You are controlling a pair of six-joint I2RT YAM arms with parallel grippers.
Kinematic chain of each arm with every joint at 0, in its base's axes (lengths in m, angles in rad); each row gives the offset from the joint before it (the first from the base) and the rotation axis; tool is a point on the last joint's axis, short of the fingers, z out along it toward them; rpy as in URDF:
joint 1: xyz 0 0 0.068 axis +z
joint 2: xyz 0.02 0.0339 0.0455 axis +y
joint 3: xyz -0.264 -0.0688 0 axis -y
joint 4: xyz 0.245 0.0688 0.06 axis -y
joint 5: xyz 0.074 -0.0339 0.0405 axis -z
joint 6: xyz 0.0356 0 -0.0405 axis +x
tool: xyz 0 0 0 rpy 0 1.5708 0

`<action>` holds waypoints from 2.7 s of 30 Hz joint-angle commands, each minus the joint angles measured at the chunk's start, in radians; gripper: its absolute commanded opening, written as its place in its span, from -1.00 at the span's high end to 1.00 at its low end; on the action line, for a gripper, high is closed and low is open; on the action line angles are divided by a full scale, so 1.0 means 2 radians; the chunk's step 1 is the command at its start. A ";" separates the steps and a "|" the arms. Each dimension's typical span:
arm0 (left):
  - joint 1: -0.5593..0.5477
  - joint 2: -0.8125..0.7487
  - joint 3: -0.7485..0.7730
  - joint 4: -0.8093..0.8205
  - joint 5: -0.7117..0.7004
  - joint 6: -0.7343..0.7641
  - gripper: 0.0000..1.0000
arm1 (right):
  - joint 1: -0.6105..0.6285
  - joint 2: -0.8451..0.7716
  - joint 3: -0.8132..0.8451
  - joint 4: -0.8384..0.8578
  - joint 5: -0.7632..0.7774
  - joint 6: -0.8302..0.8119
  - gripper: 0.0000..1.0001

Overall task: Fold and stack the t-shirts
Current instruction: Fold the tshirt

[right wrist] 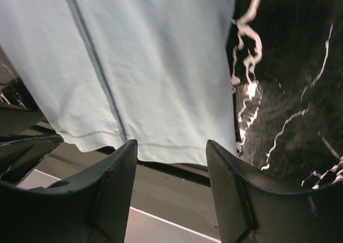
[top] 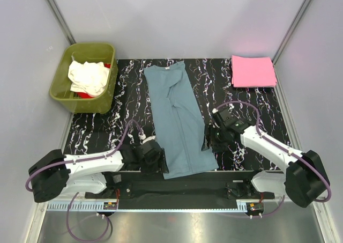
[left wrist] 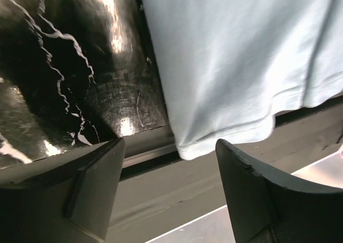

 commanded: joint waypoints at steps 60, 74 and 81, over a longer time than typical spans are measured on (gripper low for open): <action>0.009 0.010 -0.110 0.170 0.055 -0.032 0.10 | -0.014 -0.085 -0.144 0.009 -0.001 0.144 -0.01; 0.025 -0.038 -0.078 0.111 0.041 -0.014 1.00 | -0.014 -0.127 -0.138 0.007 -0.061 0.147 1.00; 0.026 -0.083 -0.047 0.038 0.051 -0.012 1.00 | -0.010 -0.177 -0.120 -0.050 -0.057 0.156 1.00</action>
